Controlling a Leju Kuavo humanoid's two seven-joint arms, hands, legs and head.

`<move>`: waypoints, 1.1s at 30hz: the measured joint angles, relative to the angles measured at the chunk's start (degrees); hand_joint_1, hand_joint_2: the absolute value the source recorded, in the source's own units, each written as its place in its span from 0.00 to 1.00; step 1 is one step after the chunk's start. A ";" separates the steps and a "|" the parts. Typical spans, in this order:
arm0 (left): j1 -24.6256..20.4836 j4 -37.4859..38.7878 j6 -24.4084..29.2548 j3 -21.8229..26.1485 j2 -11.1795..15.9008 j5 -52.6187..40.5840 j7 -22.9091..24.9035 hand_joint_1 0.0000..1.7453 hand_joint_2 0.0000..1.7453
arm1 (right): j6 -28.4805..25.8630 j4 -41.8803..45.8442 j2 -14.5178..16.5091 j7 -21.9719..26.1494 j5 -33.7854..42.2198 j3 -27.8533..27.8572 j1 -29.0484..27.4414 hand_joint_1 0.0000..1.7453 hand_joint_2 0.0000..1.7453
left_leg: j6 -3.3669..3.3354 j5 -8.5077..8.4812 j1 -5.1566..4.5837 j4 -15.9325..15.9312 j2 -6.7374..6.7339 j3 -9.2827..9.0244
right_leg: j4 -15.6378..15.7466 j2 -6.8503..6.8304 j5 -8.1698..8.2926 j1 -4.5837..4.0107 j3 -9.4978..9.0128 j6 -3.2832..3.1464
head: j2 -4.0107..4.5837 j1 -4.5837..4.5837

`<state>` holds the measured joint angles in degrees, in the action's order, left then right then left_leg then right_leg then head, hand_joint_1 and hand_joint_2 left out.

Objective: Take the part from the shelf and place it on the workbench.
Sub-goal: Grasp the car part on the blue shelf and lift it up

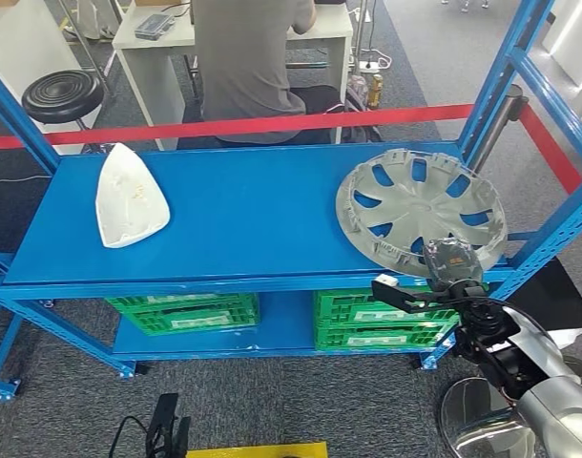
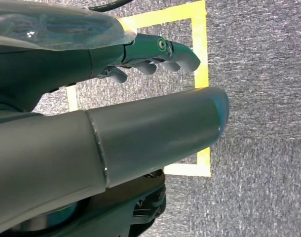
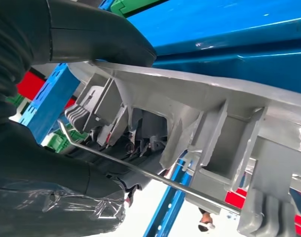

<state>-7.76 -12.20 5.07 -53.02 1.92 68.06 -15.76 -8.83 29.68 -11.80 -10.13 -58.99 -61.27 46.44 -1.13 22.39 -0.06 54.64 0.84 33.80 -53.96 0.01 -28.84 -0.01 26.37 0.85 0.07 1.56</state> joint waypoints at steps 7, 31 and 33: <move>0.03 0.00 0.01 0.00 0.00 0.02 0.00 0.00 0.00 | 0.00 0.00 0.17 0.01 0.00 0.00 0.02 1.00 1.00 | 0.03 -0.05 0.00 0.00 0.01 0.00 | 0.00 -0.01 0.01 0.00 -0.02 0.00 | 0.00 -0.01; 0.13 -0.01 0.63 -0.01 -0.02 0.06 -2.93 0.00 0.00 | -7.67 10.22 0.04 -3.70 3.99 2.65 0.79 1.00 1.00 | 0.03 -0.09 0.00 -0.01 -0.11 -0.01 | -0.01 0.09 0.10 0.00 0.01 -0.05 | 0.00 0.00; 0.04 0.00 0.62 -0.02 -0.02 -0.27 -3.15 0.00 0.00 | -8.00 13.33 -0.21 -4.36 5.51 4.16 1.38 1.00 1.00 | 0.05 -0.10 0.02 -0.01 -0.11 -0.01 | -0.01 0.10 0.10 0.00 0.02 -0.05 | 0.00 0.01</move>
<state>-7.72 -12.20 5.68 -53.04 1.90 67.79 -18.91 -16.83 43.01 -12.02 -14.49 -53.48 -57.10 47.82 -1.08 22.29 -0.04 54.63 0.73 33.80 -53.97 0.11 -28.74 -0.01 26.39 0.79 0.07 1.56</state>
